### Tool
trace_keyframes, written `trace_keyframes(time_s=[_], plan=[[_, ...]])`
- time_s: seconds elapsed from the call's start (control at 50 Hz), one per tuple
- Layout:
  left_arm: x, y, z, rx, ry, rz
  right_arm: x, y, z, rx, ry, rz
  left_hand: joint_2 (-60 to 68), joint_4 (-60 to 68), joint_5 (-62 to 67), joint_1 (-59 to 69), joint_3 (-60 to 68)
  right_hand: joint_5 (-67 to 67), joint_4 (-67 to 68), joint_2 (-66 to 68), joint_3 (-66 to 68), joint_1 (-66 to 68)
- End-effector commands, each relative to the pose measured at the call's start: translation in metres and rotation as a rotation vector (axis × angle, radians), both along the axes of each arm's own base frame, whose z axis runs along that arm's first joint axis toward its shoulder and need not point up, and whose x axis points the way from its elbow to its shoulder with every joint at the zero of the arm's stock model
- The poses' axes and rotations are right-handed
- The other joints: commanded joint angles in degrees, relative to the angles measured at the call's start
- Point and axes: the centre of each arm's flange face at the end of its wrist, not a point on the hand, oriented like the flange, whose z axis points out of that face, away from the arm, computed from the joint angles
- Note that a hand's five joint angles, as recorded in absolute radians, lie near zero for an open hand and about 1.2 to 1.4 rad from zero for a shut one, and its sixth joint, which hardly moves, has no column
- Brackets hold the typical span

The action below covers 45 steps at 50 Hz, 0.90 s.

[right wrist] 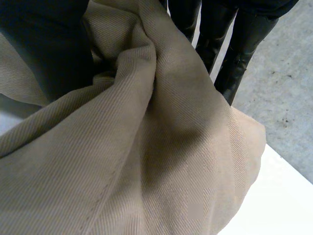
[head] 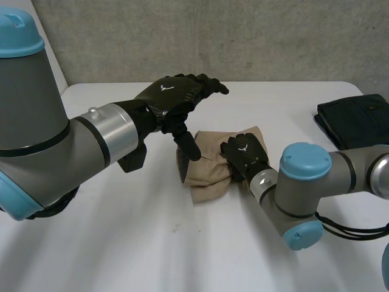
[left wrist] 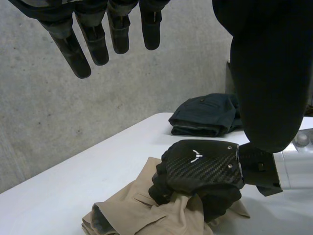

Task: Fold the laundry.

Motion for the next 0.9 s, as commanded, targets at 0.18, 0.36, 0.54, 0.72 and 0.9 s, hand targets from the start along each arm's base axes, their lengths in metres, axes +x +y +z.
trace_keyframes(time_s=[0.18, 0.36, 0.54, 0.72, 0.9], plan=[[0.000, 0.000, 0.000, -0.001, 0.000, 0.000, -0.068, -0.051, 0.036, 0.005, 0.150, -0.075, -0.45, -0.49, -0.92, -0.78, -0.89, 24.27, 14.35, 14.04, 16.75, 31.77], [0.000, 0.000, -0.001, 0.003, -0.001, 0.002, -0.108, -0.090, 0.026, -0.050, 0.228, -0.090, -0.61, -0.66, -1.08, -0.95, -1.06, 24.27, 14.35, 14.04, 16.75, 31.77], [0.000, -0.001, -0.003, 0.008, -0.005, 0.005, -0.115, -0.141, 0.063, -0.215, 0.152, -0.070, -0.45, -0.49, -0.92, -0.78, -0.90, 24.27, 14.35, 14.04, 16.75, 31.77], [0.000, -0.002, -0.006, 0.012, -0.007, 0.005, -0.135, -0.198, 0.156, -0.482, -0.058, -0.169, -0.45, -0.49, -0.92, -0.78, -0.89, 24.27, 14.35, 14.04, 16.75, 31.77], [0.000, -0.004, -0.006, 0.015, -0.007, 0.008, -0.210, -0.240, 0.188, -0.600, -0.131, -0.276, -0.45, -0.49, -0.92, -0.78, -0.89, 24.27, 14.35, 14.04, 16.75, 31.77]])
